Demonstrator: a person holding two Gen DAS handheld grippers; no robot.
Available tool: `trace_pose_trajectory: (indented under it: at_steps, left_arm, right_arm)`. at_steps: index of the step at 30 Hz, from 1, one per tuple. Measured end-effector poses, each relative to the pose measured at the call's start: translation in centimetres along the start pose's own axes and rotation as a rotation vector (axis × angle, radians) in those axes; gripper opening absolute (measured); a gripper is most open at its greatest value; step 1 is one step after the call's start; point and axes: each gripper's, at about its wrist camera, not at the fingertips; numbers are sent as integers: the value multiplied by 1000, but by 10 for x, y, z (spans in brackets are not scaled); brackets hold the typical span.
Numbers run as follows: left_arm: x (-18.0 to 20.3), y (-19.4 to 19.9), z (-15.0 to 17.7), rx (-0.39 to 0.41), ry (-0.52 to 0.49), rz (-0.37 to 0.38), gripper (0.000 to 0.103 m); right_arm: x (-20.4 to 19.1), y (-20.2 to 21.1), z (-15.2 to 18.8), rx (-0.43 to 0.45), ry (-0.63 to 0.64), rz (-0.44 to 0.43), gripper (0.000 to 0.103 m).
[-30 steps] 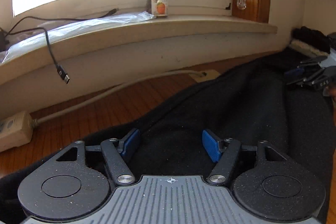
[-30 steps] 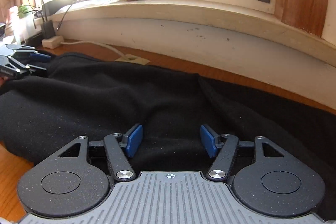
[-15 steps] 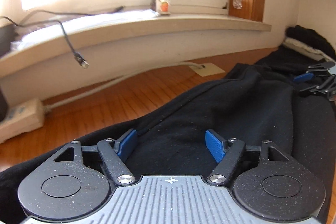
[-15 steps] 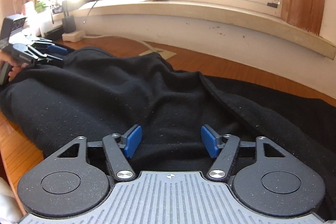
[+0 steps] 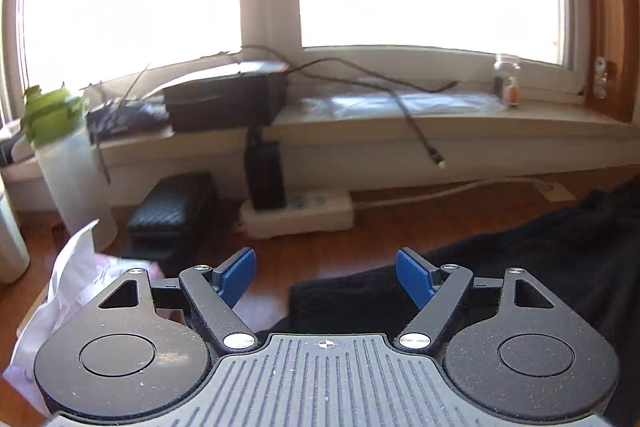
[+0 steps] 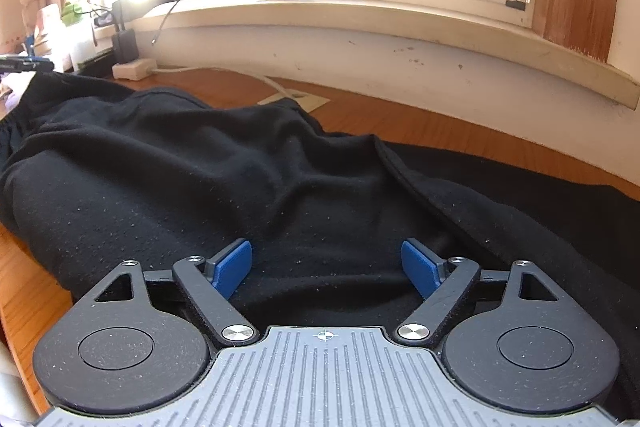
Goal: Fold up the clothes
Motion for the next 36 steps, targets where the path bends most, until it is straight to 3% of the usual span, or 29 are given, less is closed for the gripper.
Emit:
trace_pose_trajectory:
  at_steps: [2, 4, 5, 7, 10, 14, 18, 20, 21, 23, 27, 36]
  left_arm:
    - [-10, -10, 2, -21, 40, 10, 75]
    - [-13, -17, 6, -37, 64, 34, 54]
    - [-13, -17, 7, -47, 65, 54, 50]
    - [-10, -14, 11, -44, 36, 56, 47]
    - [-5, -2, 11, -15, 1, 39, 33]
    - [-17, 24, -4, 76, 83, 9, 32]
    - [-10, 7, -3, 21, 45, -52, 49]
    - [-4, 5, -2, 40, 43, -73, 63]
    - [-1, 5, -3, 58, 55, -73, 75]
    - [10, 7, -8, 85, 76, -40, 84]
    - [58, 3, -11, 71, -14, 40, 103]
    - [189, -40, 13, -18, -164, 274, 103]
  right_arm:
    - [0, 0, 0, 0, -1, -1, 82]
    - [0, 0, 0, 0, -2, -2, 82]
    - [0, 0, 0, 1, -2, -2, 82]
    - [1, 0, 0, 1, -2, -3, 82]
    - [1, 0, 1, 1, -2, -4, 82]
    - [1, -1, 1, 1, -1, -3, 82]
    - [1, -1, 1, 1, -2, -4, 83]
    - [1, -1, 1, 0, -1, -2, 83]
    - [1, -1, 1, 0, -1, -2, 83]
    - [1, -1, 1, 0, 0, -2, 83]
    - [1, -2, 1, 0, 0, -1, 83]
    - [1, -2, 1, -1, 0, 1, 83]
Point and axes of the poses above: each gripper's, at about its wrist camera, not at the fingertips, and y roughly against the way its jaws point, x to its right, z to its underside, and after that the axes turned 15 degrees about y, right-handed
